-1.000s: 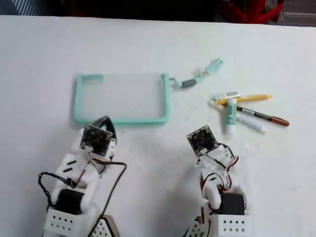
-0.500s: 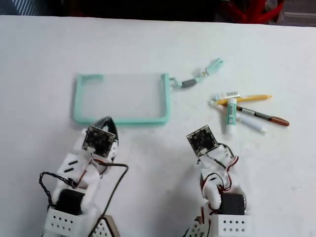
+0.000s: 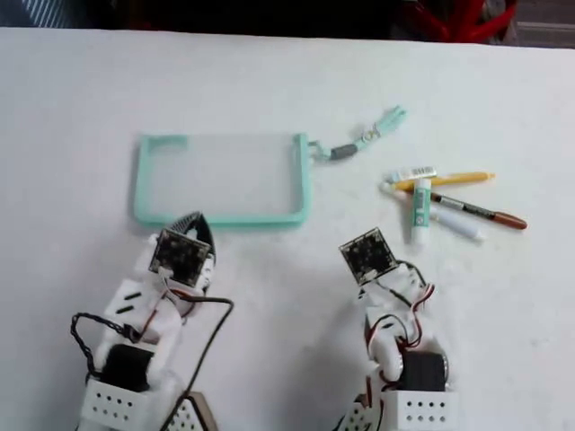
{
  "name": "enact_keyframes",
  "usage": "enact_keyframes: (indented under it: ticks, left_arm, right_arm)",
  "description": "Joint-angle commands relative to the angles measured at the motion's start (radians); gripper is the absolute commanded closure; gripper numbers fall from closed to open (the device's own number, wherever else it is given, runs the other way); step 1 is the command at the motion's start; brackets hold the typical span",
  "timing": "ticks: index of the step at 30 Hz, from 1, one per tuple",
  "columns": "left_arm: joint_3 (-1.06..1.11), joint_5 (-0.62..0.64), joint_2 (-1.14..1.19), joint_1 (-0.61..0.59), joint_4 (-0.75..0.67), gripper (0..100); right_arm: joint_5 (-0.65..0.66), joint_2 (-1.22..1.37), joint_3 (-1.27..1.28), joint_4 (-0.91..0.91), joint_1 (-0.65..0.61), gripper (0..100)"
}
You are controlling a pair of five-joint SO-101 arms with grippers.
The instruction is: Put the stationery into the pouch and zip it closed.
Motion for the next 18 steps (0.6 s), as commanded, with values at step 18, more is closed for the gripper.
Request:
enact_keyframes:
  ticks: [18]
  left_arm:
    - [-0.003,0.000,-0.008,-0.074,-0.038,97]
  right_arm:
    - [0.000,-0.010,0.009,-0.156,-0.022,85.4]
